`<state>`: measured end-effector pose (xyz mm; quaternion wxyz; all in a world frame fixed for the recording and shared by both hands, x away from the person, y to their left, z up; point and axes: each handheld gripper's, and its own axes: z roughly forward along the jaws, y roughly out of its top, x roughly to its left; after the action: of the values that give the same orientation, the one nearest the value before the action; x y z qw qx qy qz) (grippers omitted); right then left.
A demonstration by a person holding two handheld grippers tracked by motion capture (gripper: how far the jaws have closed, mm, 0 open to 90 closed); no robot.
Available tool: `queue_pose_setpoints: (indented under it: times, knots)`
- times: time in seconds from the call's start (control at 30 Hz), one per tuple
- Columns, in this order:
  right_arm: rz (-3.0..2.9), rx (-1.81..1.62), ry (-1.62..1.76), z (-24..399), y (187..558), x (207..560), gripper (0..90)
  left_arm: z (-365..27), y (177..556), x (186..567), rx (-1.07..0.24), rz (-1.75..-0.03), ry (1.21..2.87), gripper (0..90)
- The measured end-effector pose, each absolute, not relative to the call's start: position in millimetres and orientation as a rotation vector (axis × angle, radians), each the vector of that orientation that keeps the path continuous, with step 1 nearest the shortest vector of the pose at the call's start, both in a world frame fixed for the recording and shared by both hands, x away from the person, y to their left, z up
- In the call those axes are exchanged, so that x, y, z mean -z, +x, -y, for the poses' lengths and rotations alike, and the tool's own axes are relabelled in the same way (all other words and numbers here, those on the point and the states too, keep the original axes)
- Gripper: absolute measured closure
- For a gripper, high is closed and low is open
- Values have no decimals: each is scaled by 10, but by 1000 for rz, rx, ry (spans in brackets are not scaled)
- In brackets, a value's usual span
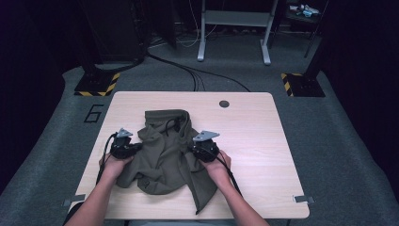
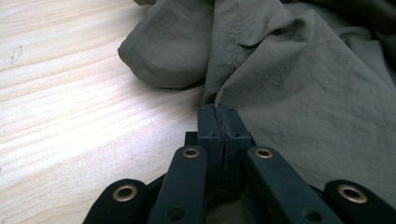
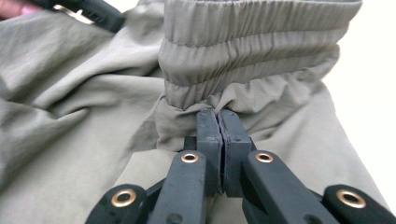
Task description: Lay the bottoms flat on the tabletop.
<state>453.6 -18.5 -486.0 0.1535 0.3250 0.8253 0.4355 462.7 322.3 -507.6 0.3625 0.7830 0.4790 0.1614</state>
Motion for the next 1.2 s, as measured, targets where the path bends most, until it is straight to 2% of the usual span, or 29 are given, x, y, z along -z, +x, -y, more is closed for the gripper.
queue_pose_setpoints:
  times: [0.57,1.2]
  knots:
    - [-2255,-1241,1071,889,4762,4754,878,-3239,4616,5080,-399,-1238,2001,887]
    - [-2176,-1218,1177,1252,5046,4902,872,-3302,4602,5083,-383,-1260,1985,887]
